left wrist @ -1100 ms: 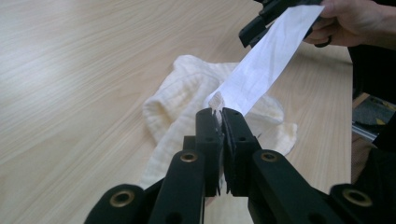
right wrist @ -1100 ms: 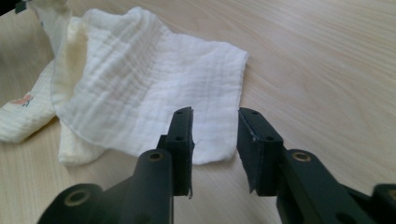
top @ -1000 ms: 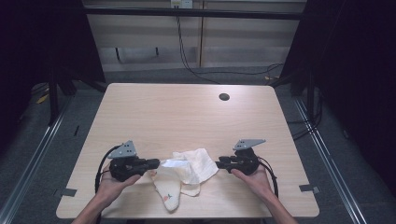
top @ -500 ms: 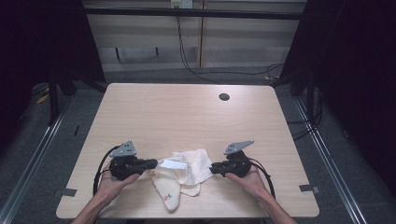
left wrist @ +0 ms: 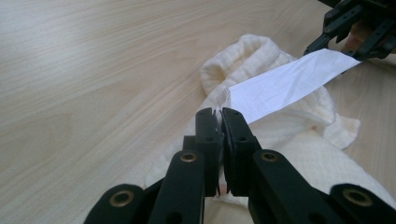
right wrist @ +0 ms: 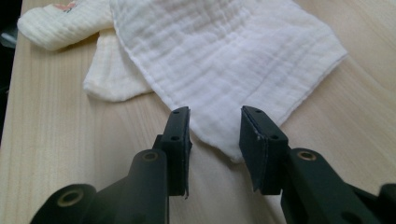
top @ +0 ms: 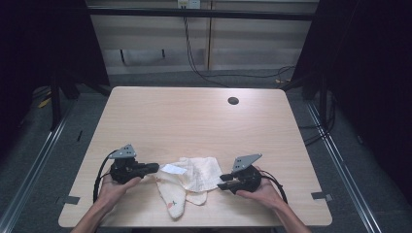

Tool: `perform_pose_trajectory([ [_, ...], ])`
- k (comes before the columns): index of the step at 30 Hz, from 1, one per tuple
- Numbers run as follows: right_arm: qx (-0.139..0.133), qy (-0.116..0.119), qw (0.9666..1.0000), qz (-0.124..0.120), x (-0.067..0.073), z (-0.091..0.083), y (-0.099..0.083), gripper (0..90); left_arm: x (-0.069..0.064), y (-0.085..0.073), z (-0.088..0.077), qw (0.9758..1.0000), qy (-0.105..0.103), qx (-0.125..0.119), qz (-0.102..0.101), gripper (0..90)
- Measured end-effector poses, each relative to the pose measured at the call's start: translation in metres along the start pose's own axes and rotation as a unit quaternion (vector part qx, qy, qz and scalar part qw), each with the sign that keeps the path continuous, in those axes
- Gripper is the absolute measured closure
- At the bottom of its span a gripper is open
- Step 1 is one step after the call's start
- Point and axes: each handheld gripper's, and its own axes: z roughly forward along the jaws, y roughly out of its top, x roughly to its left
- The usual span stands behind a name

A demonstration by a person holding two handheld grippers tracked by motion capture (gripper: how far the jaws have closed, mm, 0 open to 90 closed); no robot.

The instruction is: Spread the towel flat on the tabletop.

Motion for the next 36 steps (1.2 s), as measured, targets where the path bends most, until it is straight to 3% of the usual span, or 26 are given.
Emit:
perform_pose_trajectory([
  [6, 0.001, -0.028, 0.9995, -0.014, 0.003, 0.002, 0.002, 76.7, 0.001, -0.001, -0.002, 0.9999, -0.004, -0.009, -0.005, 86.3],
  [7, 0.0, -0.043, 0.9991, 0.004, 0.001, 0.003, 0.002, 86.3, 0.001, -0.001, -0.003, 0.9999, -0.008, -0.012, -0.004, 86.3],
  [16, -0.008, -0.032, 0.9982, 0.05, -0.006, -0.002, 0.007, 88.7, -0.008, 0.004, -0.007, 0.9996, -0.016, -0.019, 0.014, 86.4],
  [17, -0.025, -0.026, 0.9975, 0.06, -0.007, -0.01, 0.01, 88.7, -0.014, 0.007, -0.005, 0.9994, -0.02, -0.017, 0.024, 86.3],
  [20, -0.036, -0.027, 0.9969, 0.064, -0.008, -0.018, 0.014, 88.8, -0.019, 0.011, -0.005, 0.999, -0.027, -0.023, 0.027, 86.4],
  [23, -0.063, -0.025, 0.9946, 0.078, -0.015, -0.035, 0.021, 89.1, -0.023, 0.019, -0.007, 0.9983, -0.035, -0.036, 0.031, 86.3],
  [30, -0.092, -0.035, 0.9921, 0.078, -0.023, -0.064, 0.037, 89.1, -0.022, 0.032, -0.016, 0.9974, -0.032, -0.056, 0.032, 86.4],
  [34, -0.103, -0.037, 0.9907, 0.081, -0.027, -0.076, 0.044, 89.1, -0.024, 0.04, -0.021, 0.9967, -0.028, -0.062, 0.043, 86.3],
  [35, -0.107, -0.04, 0.9904, 0.078, -0.027, -0.083, 0.049, 89.1, -0.026, 0.045, -0.023, 0.9966, -0.022, -0.052, 0.06, 86.3],
  [36, -0.107, -0.04, 0.9904, 0.078, -0.027, -0.083, 0.049, 89.1, -0.026, 0.045, -0.023, 0.9966, -0.022, -0.052, 0.06, 86.3],
])
